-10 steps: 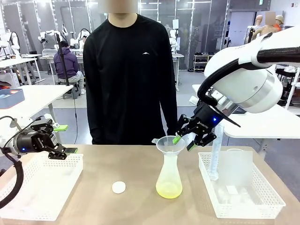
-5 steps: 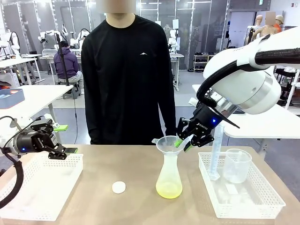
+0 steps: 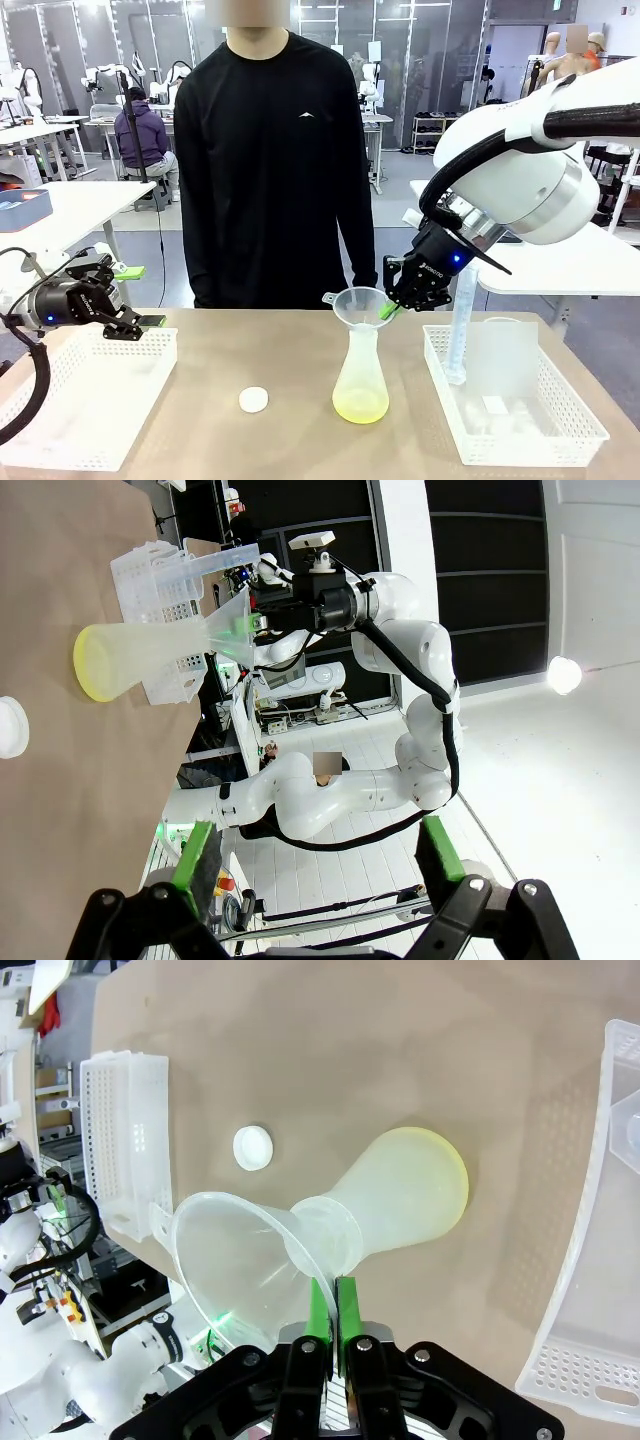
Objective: Prepare the solutions needed for the experiment.
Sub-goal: Once the solution is in the Big flask , pick up the Plastic Funnel and place it back into the right Organizing basket.
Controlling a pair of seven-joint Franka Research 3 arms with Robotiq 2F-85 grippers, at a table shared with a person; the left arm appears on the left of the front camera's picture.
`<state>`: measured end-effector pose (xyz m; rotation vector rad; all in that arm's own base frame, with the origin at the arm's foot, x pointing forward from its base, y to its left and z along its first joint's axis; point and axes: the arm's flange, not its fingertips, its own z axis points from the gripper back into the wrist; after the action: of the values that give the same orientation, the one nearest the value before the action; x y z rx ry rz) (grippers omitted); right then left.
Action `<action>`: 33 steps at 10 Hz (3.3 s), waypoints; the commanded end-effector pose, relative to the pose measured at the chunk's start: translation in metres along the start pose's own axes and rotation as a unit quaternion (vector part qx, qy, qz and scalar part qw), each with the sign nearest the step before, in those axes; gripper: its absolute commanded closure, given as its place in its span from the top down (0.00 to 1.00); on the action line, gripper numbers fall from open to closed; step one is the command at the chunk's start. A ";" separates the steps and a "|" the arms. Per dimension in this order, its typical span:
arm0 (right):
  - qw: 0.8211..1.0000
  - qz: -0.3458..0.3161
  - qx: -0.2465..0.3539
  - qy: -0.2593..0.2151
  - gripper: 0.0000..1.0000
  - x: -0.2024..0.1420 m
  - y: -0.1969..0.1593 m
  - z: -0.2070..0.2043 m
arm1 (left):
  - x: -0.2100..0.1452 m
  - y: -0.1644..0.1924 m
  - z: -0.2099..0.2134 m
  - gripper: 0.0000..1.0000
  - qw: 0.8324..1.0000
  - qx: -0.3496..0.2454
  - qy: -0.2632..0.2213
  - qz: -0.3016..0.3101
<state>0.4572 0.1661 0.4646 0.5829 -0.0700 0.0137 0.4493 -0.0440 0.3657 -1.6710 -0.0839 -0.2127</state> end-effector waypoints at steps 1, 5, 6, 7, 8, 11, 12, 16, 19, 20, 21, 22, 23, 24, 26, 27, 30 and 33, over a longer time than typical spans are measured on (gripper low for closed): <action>1.000 -0.007 -0.005 -0.004 0.00 -0.001 0.004 -0.006 | 0.000 0.000 0.000 1.00 1.000 0.000 0.000 -0.001; 1.000 0.001 -0.013 -0.022 0.00 -0.023 0.016 0.010 | 0.000 0.000 0.000 1.00 1.000 0.000 0.000 -0.001; 0.999 0.010 -0.016 -0.031 0.00 -0.029 0.021 0.016 | 0.000 0.000 0.000 1.00 1.000 0.000 0.000 -0.001; 0.999 0.021 -0.018 -0.037 0.00 -0.035 0.027 0.024 | 0.000 0.000 0.000 1.00 1.000 0.000 0.000 -0.001; 0.998 0.032 -0.016 -0.043 0.00 -0.040 0.033 0.030 | 0.000 0.000 0.000 1.00 1.000 0.000 0.000 -0.001; 0.995 0.058 -0.029 -0.072 0.00 -0.054 0.048 0.052 | 0.000 0.000 0.000 1.00 1.000 0.000 0.000 -0.001; 0.994 0.063 -0.030 -0.086 0.00 -0.057 0.051 0.060 | 0.000 0.000 0.000 1.00 1.000 0.000 0.000 -0.001; 0.992 0.069 -0.031 -0.098 0.00 -0.070 0.056 0.085 | 0.000 0.000 0.000 1.00 1.000 0.000 0.000 -0.001; 0.993 0.052 -0.024 -0.099 0.00 -0.080 0.024 0.115 | 0.000 0.000 0.000 1.00 1.000 0.000 0.000 -0.001; 0.996 0.037 -0.017 -0.082 0.00 -0.083 0.005 0.129 | 0.000 0.000 0.000 1.00 1.000 0.000 0.000 -0.001; 0.998 0.013 -0.013 -0.065 0.00 -0.085 -0.019 0.144 | 0.000 0.000 0.000 1.00 1.000 0.000 0.000 -0.001; 0.998 -0.004 -0.021 -0.065 0.00 -0.085 -0.042 0.154 | 0.000 0.000 0.000 1.00 1.000 0.000 0.000 -0.001; 0.998 -0.025 -0.025 -0.059 0.00 -0.085 -0.064 0.163 | 0.000 0.000 0.000 1.00 1.000 0.000 0.000 -0.001; 0.998 -0.052 -0.016 -0.043 0.00 -0.084 -0.087 0.171 | 0.000 0.000 0.000 1.00 1.000 0.000 0.000 -0.001; 0.994 -0.103 -0.014 -0.039 0.00 -0.080 -0.120 0.174 | 0.000 0.000 0.000 1.00 1.000 0.000 0.000 -0.001; 0.992 -0.120 -0.024 -0.025 0.00 -0.078 -0.127 0.170 | 0.000 0.000 0.000 1.00 1.000 0.000 0.000 -0.001; 0.981 -0.177 -0.070 -0.028 0.00 -0.065 -0.150 0.136 | 0.000 0.000 0.000 1.00 1.000 0.000 0.000 -0.001; 0.965 -0.235 -0.113 -0.040 0.00 -0.044 -0.174 0.090 | 0.000 0.000 0.000 1.00 1.000 0.000 0.000 -0.001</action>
<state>0.4064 -0.0352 0.4492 0.4165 -0.0122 -0.4111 0.4493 -0.0435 0.3657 -1.6709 -0.0847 -0.2120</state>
